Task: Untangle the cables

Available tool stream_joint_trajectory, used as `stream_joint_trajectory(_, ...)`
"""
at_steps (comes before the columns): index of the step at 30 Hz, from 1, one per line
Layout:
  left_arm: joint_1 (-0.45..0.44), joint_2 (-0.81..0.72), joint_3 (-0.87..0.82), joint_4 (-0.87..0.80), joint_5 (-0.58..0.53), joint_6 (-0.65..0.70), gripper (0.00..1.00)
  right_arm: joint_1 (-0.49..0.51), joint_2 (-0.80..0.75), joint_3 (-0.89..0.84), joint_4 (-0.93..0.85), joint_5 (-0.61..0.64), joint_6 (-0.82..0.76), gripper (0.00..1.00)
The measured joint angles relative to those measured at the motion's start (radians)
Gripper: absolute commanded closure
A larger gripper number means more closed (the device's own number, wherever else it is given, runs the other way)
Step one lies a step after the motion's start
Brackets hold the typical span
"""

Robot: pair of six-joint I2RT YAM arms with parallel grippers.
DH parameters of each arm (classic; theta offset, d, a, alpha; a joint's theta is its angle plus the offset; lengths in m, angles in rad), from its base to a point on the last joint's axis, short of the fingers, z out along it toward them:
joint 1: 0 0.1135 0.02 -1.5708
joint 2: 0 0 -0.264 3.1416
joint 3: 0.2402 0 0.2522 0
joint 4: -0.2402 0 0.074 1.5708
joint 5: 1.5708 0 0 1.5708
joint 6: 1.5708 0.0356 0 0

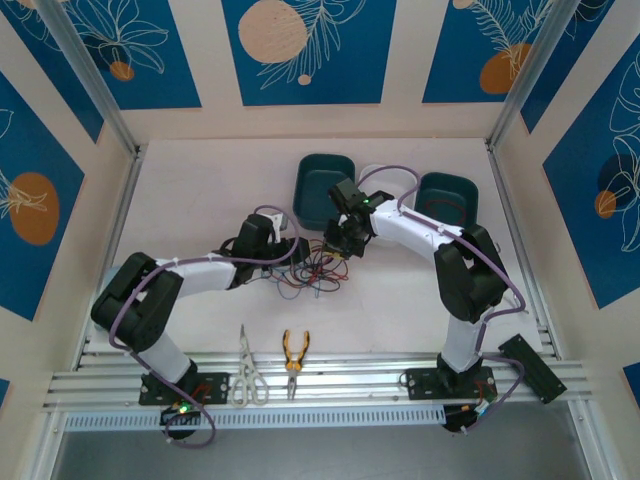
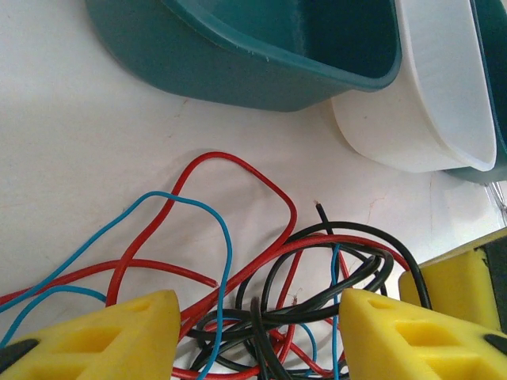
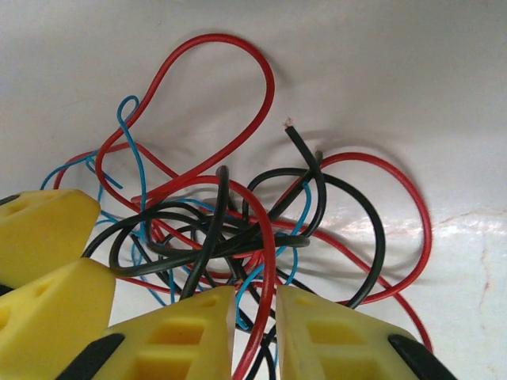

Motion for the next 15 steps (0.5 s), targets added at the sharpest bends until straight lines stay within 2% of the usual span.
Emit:
stream_joint_trajectory(2,0.0,0.001,0.0,0.0,0.0,-0.002,0.48,0.002,0.0,0.0,0.006,-0.007,0.001,0.79)
stream_joint_trajectory(4,0.0,0.001,0.0,0.0,0.0,-0.003,0.51,0.005,0.0,0.0,0.011,-0.01,0.002,0.84)
stream_joint_trajectory(10,-0.001,0.001,0.001,0.0,0.0,-0.003,0.69,0.011,0.0,0.0,0.014,-0.017,0.0,1.0)
stream_joint_trajectory(15,-0.002,-0.001,0.001,-0.019,-0.029,0.0,0.82,0.013,-0.016,0.001,-0.009,-0.004,-0.021,1.0)
